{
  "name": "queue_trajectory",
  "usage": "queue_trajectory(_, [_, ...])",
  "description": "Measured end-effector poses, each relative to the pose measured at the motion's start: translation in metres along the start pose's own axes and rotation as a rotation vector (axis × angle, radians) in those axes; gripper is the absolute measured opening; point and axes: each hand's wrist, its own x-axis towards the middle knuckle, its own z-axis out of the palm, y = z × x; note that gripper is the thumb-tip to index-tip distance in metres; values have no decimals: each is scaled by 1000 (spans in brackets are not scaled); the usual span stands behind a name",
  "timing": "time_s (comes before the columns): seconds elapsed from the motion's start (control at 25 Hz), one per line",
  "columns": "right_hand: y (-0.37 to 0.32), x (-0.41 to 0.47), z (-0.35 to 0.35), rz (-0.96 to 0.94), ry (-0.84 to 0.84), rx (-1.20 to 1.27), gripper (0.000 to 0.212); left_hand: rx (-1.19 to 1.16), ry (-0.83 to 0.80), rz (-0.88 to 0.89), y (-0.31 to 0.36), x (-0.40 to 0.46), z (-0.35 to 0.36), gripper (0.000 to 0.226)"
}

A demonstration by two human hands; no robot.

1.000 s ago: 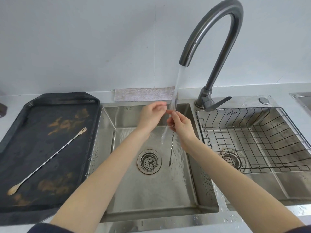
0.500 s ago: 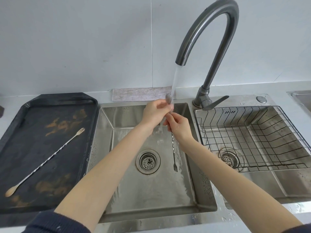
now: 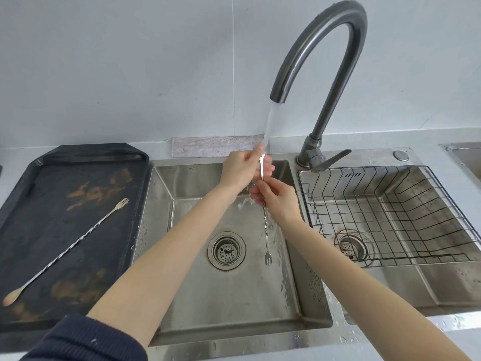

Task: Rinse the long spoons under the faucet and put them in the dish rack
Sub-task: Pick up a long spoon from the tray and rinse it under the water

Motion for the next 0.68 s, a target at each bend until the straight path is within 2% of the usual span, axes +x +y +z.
queue_trajectory(0.16, [-3, 4, -5, 6, 30, -5, 27, 85, -81, 58, -1, -4, 1, 23])
queue_trajectory(0.28, [-3, 5, -2, 20, 59, -21, 33, 52, -46, 91, -3, -5, 1, 20])
queue_trajectory(0.44, [3, 4, -2, 36, 30, -26, 34, 62, -22, 126, 1, -2, 3, 28])
queue_trajectory(0.56, [7, -4, -6, 49, -46, -83, 25, 67, -52, 144, 2, 3, 1, 36])
queue_trajectory(0.68, [6, -2, -8, 70, -10, -85, 15, 129, -72, 165, 1, 4, 3, 31])
